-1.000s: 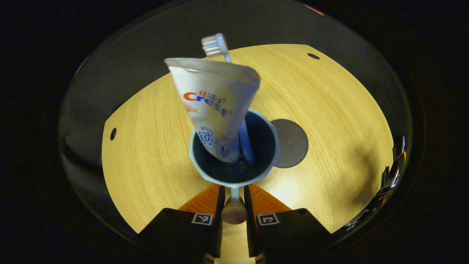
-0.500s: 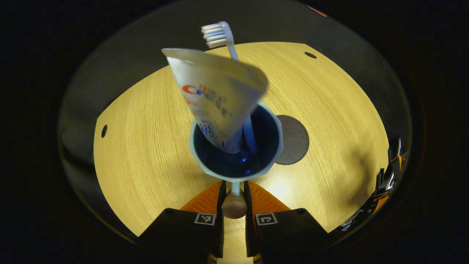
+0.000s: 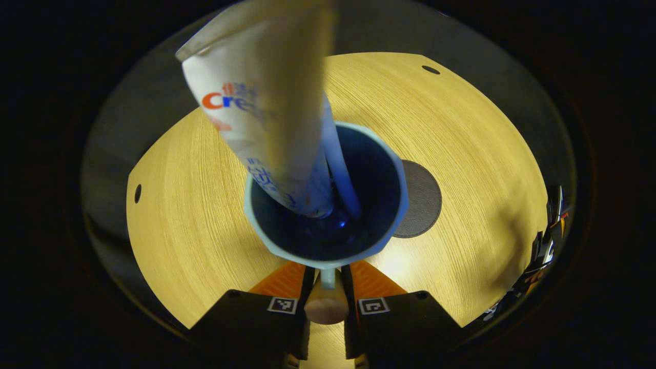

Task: Put the toothbrush and toothpaste on the desktop into the cup, then pick up the cup and place it on the coaster on the desktop.

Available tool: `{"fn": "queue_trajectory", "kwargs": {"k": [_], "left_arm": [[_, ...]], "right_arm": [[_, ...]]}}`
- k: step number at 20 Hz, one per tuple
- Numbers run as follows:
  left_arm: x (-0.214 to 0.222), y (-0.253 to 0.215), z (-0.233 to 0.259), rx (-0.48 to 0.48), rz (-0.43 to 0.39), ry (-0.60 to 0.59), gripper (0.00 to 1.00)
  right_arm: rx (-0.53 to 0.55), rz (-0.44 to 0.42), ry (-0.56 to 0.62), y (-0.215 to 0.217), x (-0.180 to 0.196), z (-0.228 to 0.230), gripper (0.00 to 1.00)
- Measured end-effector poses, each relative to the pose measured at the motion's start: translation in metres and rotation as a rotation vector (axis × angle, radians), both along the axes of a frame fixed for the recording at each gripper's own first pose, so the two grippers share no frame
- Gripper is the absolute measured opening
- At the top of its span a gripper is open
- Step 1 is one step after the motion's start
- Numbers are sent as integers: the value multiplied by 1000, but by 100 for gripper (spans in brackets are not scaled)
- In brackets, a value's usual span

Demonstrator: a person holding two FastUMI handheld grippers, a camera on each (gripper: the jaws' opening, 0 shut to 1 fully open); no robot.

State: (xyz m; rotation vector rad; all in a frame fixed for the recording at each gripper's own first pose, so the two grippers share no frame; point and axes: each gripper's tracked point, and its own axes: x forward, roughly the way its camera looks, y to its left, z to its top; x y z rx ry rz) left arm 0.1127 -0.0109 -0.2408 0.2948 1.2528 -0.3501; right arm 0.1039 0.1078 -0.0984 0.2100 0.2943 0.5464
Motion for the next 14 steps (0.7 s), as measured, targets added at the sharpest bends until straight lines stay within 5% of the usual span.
{"fn": "queue_trajectory", "kwargs": {"k": [7, 14], "left_arm": [[26, 16, -3, -6, 42, -74, 27], [59, -19, -9, -36, 21, -111, 25]], "right_arm": [[18, -25, 3, -7, 6, 0, 91], [51, -54, 10, -15, 7, 5, 92]]}}
